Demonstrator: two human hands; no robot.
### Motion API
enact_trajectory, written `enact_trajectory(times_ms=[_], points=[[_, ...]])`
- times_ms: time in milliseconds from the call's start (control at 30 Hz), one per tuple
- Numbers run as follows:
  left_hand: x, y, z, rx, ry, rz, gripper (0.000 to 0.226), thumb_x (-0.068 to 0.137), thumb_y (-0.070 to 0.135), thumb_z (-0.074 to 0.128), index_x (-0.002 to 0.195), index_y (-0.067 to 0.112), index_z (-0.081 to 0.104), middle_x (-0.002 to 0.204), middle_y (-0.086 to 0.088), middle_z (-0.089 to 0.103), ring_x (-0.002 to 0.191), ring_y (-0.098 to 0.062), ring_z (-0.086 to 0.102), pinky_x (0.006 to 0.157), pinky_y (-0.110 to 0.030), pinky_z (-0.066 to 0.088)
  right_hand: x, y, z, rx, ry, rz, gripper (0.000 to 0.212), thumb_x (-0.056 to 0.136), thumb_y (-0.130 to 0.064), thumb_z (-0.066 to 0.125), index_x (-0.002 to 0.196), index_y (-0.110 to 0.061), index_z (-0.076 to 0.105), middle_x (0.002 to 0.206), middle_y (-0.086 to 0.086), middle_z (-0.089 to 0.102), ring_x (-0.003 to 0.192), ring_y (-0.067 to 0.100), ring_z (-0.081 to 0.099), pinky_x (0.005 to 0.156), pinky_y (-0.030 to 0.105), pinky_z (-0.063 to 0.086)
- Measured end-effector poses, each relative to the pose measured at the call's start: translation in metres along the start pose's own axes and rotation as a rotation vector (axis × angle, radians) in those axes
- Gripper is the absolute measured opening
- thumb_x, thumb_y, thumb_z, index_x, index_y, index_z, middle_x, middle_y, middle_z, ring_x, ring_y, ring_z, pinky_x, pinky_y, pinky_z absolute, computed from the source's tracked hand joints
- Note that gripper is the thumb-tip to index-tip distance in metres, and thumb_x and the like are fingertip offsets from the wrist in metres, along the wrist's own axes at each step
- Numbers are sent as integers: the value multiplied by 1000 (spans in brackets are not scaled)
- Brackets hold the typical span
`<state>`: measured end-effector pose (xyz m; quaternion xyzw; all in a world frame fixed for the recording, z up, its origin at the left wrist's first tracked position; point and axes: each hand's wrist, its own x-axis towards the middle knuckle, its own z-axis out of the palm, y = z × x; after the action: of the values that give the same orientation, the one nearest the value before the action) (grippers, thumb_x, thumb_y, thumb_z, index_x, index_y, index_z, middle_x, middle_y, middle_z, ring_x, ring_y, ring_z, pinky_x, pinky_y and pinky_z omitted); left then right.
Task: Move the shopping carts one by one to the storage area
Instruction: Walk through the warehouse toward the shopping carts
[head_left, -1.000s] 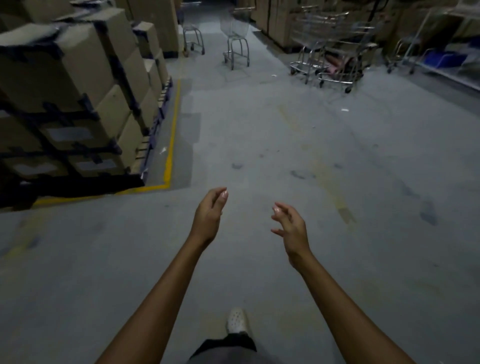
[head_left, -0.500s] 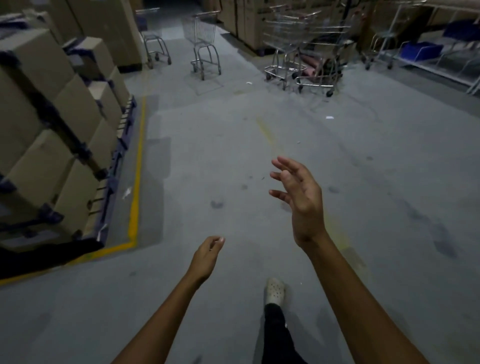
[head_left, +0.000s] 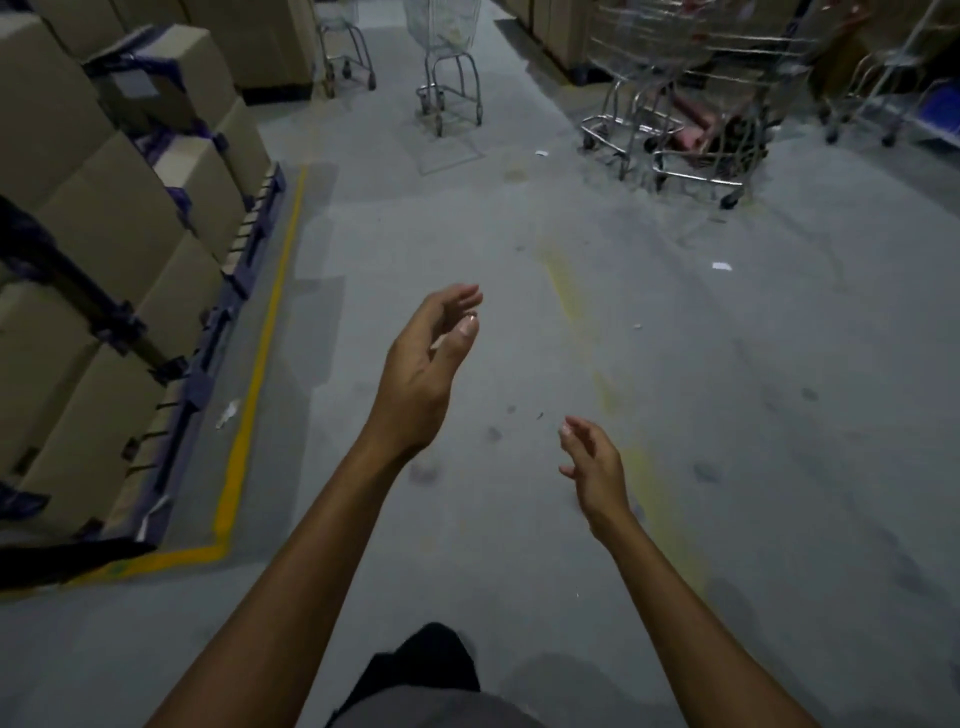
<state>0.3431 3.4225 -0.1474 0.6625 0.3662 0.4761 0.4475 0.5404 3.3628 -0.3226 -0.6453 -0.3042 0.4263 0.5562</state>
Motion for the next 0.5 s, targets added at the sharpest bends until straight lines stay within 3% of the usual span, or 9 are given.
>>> enact_trajectory(times_ms=[100, 233, 333, 400, 500], points=[[76, -25, -3, -4, 27, 64, 43, 93, 47, 46, 130, 25, 53, 132, 1, 60, 123, -11, 58, 99, -32, 50, 84, 12, 17, -67, -13, 38, 31, 98, -29, 61, 127, -17, 60, 129, 7, 62, 119, 22, 60, 81, 34, 55], [198, -113, -11, 8, 70, 23, 45, 90, 51, 49, 129, 27, 55, 131, 1, 61, 122, -13, 58, 98, -34, 50, 218, 1, 61, -75, -69, 4, 34, 97, -35, 62, 126, -18, 60, 128, 6, 62, 115, 20, 61, 82, 35, 55], [294, -193, -17, 27, 75, -118, 42, 88, 51, 56, 125, 30, 56, 127, 3, 63, 119, -8, 59, 101, -35, 50, 318, -42, 106, -37, -66, -43, 40, 92, -40, 65, 124, -17, 62, 121, 3, 64, 116, 23, 61, 75, 31, 53], [347, -235, -20, 57, 55, -235, 39, 90, 45, 59, 125, 28, 56, 126, 4, 62, 118, -6, 59, 103, -33, 48, 372, -82, 135, -2, -71, -85, 30, 97, -29, 63, 123, -16, 62, 119, 2, 64, 118, 25, 61, 73, 29, 52], [435, -290, -24, 130, -30, -399, 35, 98, 36, 59, 130, 21, 56, 129, 0, 60, 120, -14, 57, 99, -28, 45, 454, -167, 173, 51, -96, -203, 29, 97, -31, 62, 123, -19, 63, 125, 0, 65, 118, 19, 62, 73, 25, 53]])
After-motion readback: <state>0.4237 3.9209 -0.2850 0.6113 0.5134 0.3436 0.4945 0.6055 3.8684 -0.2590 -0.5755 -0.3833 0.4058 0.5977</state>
